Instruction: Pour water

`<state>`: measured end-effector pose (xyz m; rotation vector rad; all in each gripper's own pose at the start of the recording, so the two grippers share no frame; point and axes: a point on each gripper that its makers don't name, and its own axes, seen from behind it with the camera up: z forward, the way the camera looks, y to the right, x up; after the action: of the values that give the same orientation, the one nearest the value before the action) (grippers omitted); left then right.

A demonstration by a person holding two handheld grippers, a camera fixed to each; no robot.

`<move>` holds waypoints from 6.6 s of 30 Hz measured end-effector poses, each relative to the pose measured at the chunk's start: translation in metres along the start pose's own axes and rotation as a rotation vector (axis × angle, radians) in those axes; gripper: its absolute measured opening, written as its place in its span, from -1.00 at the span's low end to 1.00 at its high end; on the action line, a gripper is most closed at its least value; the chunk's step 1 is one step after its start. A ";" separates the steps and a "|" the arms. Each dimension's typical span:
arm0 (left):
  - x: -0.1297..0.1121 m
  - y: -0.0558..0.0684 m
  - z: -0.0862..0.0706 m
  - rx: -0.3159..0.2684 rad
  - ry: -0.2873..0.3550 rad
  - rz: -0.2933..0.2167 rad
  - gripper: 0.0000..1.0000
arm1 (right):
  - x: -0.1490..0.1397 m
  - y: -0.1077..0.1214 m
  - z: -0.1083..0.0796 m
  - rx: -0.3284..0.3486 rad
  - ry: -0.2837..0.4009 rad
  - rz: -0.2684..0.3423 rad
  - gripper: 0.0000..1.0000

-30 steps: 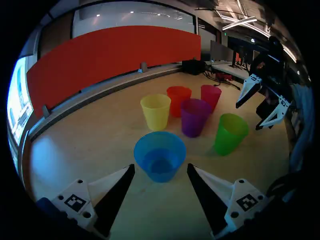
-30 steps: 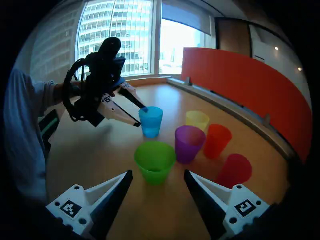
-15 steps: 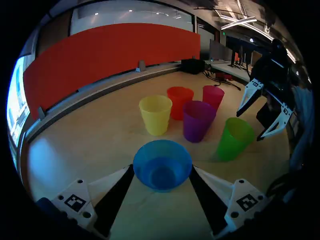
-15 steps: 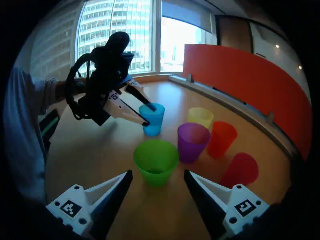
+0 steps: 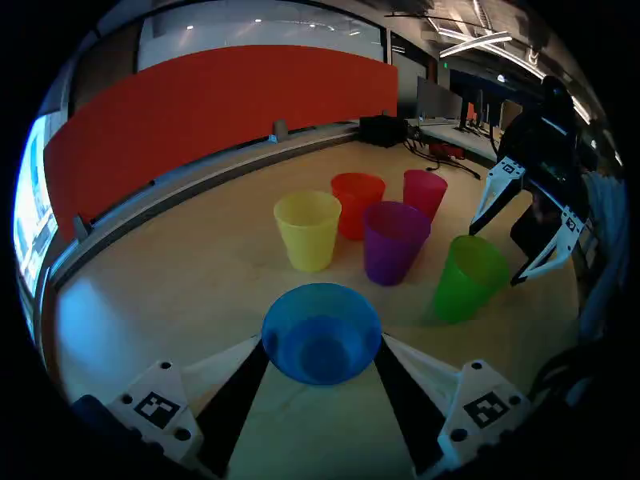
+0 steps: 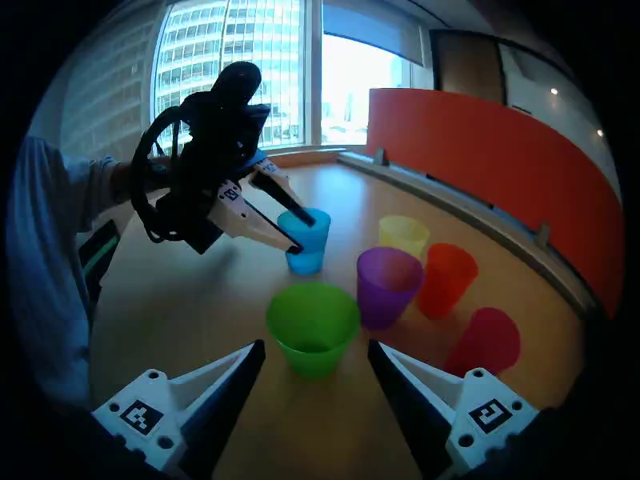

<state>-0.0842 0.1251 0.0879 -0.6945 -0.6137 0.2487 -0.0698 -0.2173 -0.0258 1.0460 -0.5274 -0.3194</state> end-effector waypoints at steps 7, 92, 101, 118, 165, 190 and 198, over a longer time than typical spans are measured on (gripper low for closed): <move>0.000 0.000 0.000 -0.002 0.000 0.003 0.74 | 0.001 -0.002 0.010 0.007 0.000 0.006 1.00; 0.110 0.041 -0.120 0.045 0.404 -0.025 0.73 | 0.092 -0.003 -0.081 -0.135 0.305 0.038 0.81; 0.126 0.056 -0.136 0.040 0.456 -0.012 0.73 | 0.111 0.001 -0.100 -0.170 0.373 0.031 0.81; 0.153 0.077 -0.153 0.033 0.554 0.009 0.74 | 0.124 0.008 -0.119 -0.197 0.425 0.025 0.81; 0.215 0.101 -0.185 0.221 0.630 0.440 0.74 | 0.139 -0.012 -0.097 -0.115 0.435 -0.027 0.80; 0.240 0.114 -0.194 0.322 0.610 0.696 0.73 | 0.136 -0.034 -0.069 -0.050 0.431 -0.031 0.79; 0.249 0.117 -0.194 0.356 0.602 0.777 0.73 | 0.134 -0.041 -0.065 -0.033 0.429 -0.037 0.80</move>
<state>0.2303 0.2134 0.0039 -0.5921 0.3010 0.8103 0.0777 -0.2547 -0.0524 1.0556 -0.1174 -0.1283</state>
